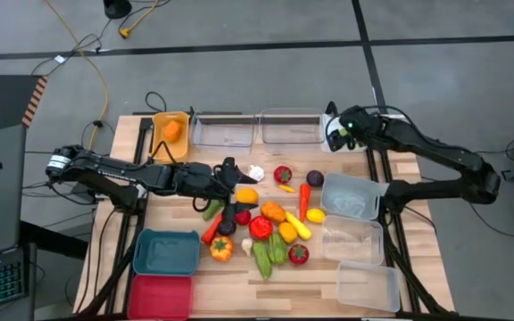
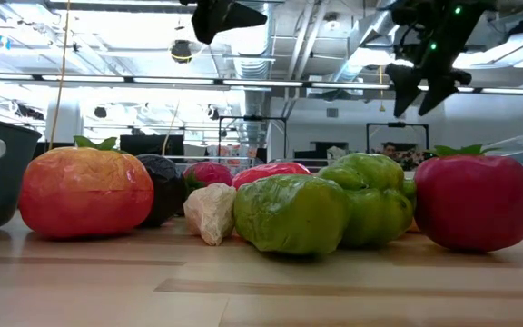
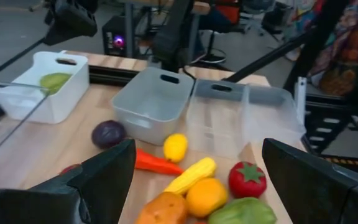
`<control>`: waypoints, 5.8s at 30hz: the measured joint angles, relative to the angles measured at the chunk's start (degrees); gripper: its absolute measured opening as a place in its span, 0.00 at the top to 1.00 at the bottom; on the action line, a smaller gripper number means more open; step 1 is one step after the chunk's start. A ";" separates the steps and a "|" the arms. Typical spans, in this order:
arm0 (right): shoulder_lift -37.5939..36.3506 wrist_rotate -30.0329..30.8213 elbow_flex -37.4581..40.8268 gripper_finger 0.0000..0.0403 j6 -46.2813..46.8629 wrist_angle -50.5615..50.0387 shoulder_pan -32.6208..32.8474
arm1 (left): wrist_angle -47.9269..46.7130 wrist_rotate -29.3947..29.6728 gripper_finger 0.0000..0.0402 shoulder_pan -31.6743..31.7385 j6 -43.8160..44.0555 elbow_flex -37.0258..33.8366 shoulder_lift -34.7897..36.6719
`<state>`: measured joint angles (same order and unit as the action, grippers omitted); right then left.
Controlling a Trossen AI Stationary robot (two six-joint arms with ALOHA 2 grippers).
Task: Sort produce into baskets
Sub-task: Put the red tomato into the left transparent bin
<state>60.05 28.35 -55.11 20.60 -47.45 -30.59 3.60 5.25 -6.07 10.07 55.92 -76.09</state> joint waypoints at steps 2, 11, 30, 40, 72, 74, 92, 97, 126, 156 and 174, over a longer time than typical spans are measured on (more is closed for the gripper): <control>-0.22 -0.01 0.00 0.09 0.00 0.01 2.22 | -0.08 -0.34 0.16 -0.38 -0.02 0.00 0.00; -0.07 -0.01 0.00 0.09 0.02 0.66 11.69 | -2.69 1.74 0.16 -1.96 -2.33 0.00 -0.02; -0.04 -0.01 0.00 0.09 -0.02 9.46 25.49 | -6.04 4.64 0.16 -1.94 0.48 0.02 -0.50; -0.04 -0.01 0.00 0.09 -0.02 9.39 26.51 | -5.87 3.60 0.13 -1.94 0.20 0.02 -0.73; -0.02 -0.01 0.00 0.09 -0.02 10.27 26.45 | -5.98 3.05 0.01 -2.46 0.68 3.00 -10.86; -0.02 0.00 0.01 0.09 -0.02 10.28 26.45 | -7.85 2.83 0.01 -2.47 0.29 4.36 -12.30; -0.02 -0.01 0.00 0.09 -0.02 10.44 26.47 | -41.11 0.99 0.01 -3.02 -1.05 29.15 -32.37; -0.02 -0.01 0.01 0.09 -0.02 10.42 26.47 | -42.27 -0.51 0.01 -3.73 -1.05 31.26 -36.48; -0.02 -0.01 0.02 0.09 -0.04 10.22 26.46 | -42.58 0.88 0.05 -4.85 2.44 30.86 -43.12; -0.02 -0.01 0.02 0.09 -0.04 10.22 26.46 | -59.83 12.60 0.14 2.45 -10.59 42.51 -32.08; -0.02 -0.01 0.02 0.09 -0.04 10.20 26.45 | -65.90 20.55 0.13 27.05 -17.94 42.53 -27.98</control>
<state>60.03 28.34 -55.09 20.56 -37.26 -4.14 -62.30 25.80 20.98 -7.88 98.45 -104.07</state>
